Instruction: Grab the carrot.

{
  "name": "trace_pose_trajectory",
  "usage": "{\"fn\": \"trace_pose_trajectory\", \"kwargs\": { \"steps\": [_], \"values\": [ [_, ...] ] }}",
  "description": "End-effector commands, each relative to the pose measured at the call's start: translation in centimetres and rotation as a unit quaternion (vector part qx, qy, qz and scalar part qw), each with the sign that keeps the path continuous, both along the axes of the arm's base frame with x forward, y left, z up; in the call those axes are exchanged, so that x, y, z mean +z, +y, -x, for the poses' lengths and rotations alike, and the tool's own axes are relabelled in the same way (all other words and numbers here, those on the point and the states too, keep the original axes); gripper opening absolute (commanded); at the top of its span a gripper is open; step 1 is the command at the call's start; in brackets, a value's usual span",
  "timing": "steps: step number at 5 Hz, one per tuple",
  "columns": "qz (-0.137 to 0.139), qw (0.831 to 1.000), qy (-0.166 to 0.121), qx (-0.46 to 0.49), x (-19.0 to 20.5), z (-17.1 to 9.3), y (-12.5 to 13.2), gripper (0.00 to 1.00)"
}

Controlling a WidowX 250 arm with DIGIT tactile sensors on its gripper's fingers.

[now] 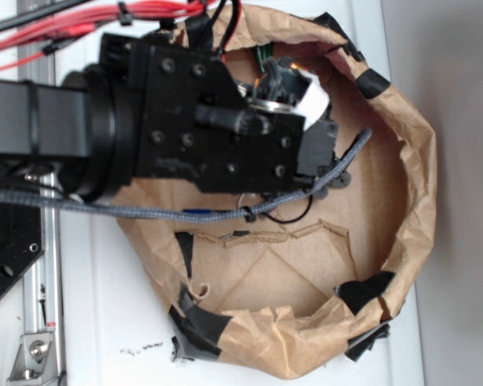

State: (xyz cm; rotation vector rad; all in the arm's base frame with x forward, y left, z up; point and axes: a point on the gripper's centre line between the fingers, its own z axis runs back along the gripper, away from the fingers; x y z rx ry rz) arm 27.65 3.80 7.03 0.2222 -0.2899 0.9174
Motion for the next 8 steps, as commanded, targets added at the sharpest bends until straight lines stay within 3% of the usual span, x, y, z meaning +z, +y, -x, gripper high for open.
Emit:
{"fn": "trace_pose_trajectory", "kwargs": {
  "steps": [1,2,4,5,6,7,8],
  "values": [
    [0.002,1.000,-0.029,-0.007,1.7,-0.5,0.5,1.00],
    [0.002,1.000,-0.029,-0.007,1.7,-0.5,0.5,1.00],
    [0.076,0.995,-0.057,0.016,-3.2,-0.3,3.0,1.00],
    [0.081,0.996,-0.036,0.023,-5.6,-1.5,2.6,1.00],
    [0.080,0.996,-0.026,0.026,-6.7,-2.2,2.6,0.25],
    [0.059,0.998,0.006,0.023,-7.0,-2.4,2.0,0.00],
    [0.018,1.000,0.018,0.004,-6.6,-2.4,1.3,0.00]
  ]
}}
